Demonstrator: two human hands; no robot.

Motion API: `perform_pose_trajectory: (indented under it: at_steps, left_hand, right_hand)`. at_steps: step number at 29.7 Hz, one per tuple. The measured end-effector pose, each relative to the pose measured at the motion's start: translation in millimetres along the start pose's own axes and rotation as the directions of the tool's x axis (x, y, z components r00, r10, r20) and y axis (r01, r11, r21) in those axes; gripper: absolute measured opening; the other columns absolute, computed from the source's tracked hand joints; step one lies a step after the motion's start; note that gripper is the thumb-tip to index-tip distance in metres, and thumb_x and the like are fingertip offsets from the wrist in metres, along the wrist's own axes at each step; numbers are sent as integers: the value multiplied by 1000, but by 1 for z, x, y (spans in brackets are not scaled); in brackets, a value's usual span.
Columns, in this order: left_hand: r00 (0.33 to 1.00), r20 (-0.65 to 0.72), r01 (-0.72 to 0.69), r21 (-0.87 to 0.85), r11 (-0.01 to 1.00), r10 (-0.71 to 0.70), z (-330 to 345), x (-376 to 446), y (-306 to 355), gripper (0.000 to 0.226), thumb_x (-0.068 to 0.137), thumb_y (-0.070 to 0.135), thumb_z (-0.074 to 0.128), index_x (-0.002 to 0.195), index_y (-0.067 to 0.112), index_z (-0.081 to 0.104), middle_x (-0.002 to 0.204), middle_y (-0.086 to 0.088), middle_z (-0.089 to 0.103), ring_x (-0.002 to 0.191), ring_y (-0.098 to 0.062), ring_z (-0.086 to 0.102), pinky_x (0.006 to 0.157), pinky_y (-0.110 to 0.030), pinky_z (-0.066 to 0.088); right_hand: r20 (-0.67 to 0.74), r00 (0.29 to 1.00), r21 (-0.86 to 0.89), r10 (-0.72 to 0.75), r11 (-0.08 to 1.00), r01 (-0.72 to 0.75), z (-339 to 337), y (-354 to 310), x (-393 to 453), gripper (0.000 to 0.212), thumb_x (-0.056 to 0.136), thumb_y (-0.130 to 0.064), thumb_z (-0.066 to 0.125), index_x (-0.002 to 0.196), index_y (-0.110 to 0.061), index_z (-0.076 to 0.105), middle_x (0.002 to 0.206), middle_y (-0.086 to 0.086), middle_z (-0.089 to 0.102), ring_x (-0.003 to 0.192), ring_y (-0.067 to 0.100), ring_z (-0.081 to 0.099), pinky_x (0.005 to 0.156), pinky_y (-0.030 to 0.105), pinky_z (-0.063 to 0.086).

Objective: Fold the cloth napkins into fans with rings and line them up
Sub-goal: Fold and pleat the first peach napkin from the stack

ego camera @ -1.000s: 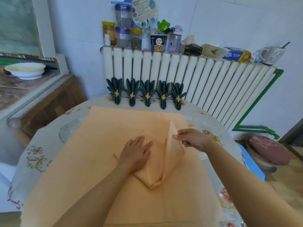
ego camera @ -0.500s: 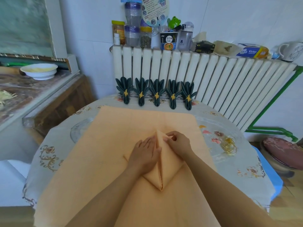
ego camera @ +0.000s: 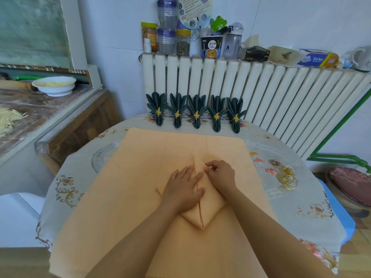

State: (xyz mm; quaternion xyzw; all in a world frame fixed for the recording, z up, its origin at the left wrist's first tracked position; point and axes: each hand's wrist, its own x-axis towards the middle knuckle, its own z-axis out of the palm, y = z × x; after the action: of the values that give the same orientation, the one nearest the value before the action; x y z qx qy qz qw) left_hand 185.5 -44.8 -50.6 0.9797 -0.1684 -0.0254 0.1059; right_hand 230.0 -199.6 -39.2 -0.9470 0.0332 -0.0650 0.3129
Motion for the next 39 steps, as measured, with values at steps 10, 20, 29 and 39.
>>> perform_pose_trajectory:
  at_steps: [10,20,29,39]
  left_hand:
    - [1000,3,1,23,1000,-1,-1,-1,2,60,96,58,24,151,41,8,161,-1,3,147,-11,-2,118,-37,0]
    - [1000,-7,3,6,1000,-3,-2,-2,1,59,97,58,23,151,43,6,161,0,4,147,-11,-1,118,-36,0]
    - [1000,-2,1,22,1000,-1,-3,-1,2,57,97,58,21,150,42,12,161,-1,4,147,-12,-1,119,-37,0]
    - [1000,23,0,32,999,-1,-2,-2,3,58,95,61,22,150,45,9,161,-2,1,147,-12,-4,118,-37,-2]
  right_hand:
    - [-2,1000,7,-10,1000,10,-3,1,0,20,89,-26,58,100,-20,74,99,-2,72,95,20,61,81,29,46]
    - [130,981,50,141,988,-149,-5,-7,13,26,88,-47,55,86,-26,70,92,-4,70,91,19,61,88,35,43]
    - [48,994,89,102,990,-105,-2,-6,6,10,85,-39,63,85,-29,62,84,-7,61,88,15,58,83,31,38]
    - [99,981,-4,167,986,-168,0,-18,18,16,86,-38,57,95,-27,65,103,-6,67,103,19,58,91,34,41]
